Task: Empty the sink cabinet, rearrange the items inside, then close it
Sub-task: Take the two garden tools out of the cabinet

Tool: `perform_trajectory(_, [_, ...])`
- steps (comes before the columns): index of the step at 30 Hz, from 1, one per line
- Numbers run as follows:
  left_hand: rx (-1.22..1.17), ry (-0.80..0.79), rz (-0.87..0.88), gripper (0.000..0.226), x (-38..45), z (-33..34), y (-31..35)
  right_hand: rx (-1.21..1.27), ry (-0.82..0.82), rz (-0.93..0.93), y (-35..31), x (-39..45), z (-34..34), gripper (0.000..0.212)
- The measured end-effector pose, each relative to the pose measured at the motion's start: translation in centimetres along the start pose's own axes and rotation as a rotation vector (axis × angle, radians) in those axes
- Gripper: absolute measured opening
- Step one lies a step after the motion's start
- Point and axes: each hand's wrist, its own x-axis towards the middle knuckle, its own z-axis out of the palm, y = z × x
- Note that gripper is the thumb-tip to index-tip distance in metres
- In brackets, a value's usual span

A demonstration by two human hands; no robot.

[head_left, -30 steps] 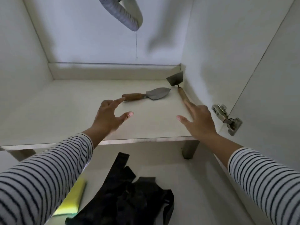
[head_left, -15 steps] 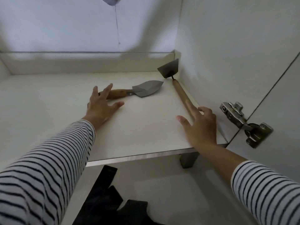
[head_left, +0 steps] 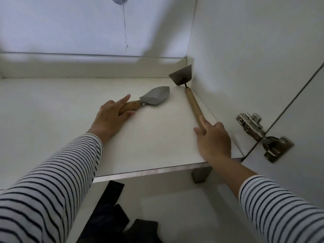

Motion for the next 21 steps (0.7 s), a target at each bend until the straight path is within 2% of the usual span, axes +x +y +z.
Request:
perform_trajectory(3, [-0.001,0.006,-0.023,0.055,-1.9,-0.1,0.8,-0.142,-0.068,-0.022,-0.3,0.0,-0.6,0.049])
perform_trajectory(6, [-0.014,0.060,-0.061,0.055,-4.4,-0.1,1.8,-0.150,-0.087,-0.010,-0.3,-1.3,-1.1,0.050])
perform_trajectory(14, [-0.382,0.249,-0.250,0.048,-14.8,-0.8,8.1,-0.026,-0.049,0.024,-0.1,-8.2,-3.9,0.047])
perform_trajectory(21, [-0.625,0.339,-0.458,0.050,-28.2,-0.8,14.4,0.189,0.030,-0.058,1.6,-19.5,-8.4,0.047])
